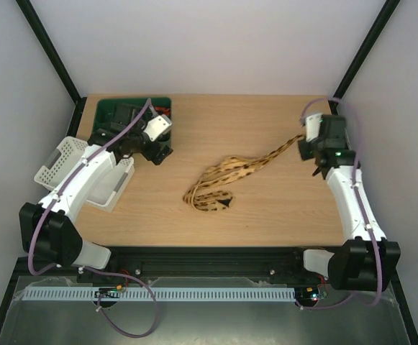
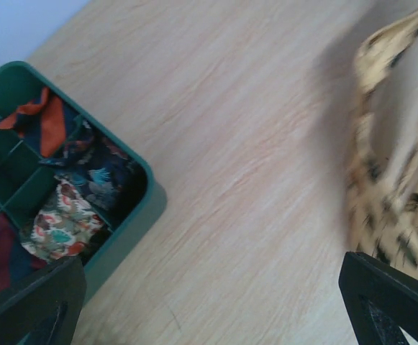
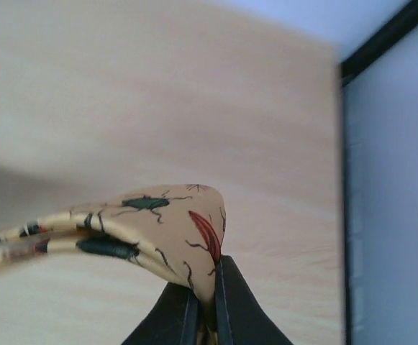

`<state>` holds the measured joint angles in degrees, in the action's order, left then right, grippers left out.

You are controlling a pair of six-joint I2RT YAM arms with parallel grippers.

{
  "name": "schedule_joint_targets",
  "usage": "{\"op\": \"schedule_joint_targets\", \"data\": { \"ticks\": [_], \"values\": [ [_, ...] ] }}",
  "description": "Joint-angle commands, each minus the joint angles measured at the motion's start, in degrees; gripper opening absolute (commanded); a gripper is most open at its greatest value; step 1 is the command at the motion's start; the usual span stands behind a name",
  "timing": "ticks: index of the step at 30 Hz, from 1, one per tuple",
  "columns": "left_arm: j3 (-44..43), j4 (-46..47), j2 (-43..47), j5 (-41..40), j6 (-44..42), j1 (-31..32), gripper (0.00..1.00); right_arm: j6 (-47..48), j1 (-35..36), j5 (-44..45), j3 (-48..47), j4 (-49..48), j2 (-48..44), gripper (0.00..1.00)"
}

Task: Roll the ties
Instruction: Pick up the tie from the center of the board, then flatten out the tie at the center of the board.

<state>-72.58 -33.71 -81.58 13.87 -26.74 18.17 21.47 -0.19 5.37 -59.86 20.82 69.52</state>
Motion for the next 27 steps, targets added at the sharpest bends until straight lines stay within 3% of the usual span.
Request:
{"op": "schedule_joint_targets", "data": {
  "ticks": [1, 9, 14, 20, 22, 27],
  "values": [
    [-2.2, 2.4, -1.6, -0.2, 2.7, -1.4, 1.00, -6.0, -5.2, 1.2, -10.3, -4.5, 0.6, 0.01],
    [-4.2, 3.6, -2.5, -0.2, 4.8, -2.5, 1.00, -14.3, -15.5, 2.2, -30.8, -16.7, 7.1, 0.02],
    [-4.5, 4.4, -2.0, -0.3, 6.8, -3.7, 0.99, -18.9, -16.7, -6.8, -44.1, -20.9, 12.5, 0.02],
    [-4.0, 5.6, 0.1, -0.6, 10.1, -6.7, 0.99, -32.3, -16.2, -26.2, -57.7, -27.6, 20.0, 0.01],
    [-3.9, 5.9, 0.7, -0.1, 11.3, -8.4, 1.00, -35.2, -12.6, -32.7, -61.0, -27.2, 22.8, 0.01],
    [-3.7, 6.5, 2.3, 0.5, 13.4, -12.4, 0.99, -29.3, 5.3, -41.8, -60.6, -20.2, 26.8, 0.01]
  ]
}}
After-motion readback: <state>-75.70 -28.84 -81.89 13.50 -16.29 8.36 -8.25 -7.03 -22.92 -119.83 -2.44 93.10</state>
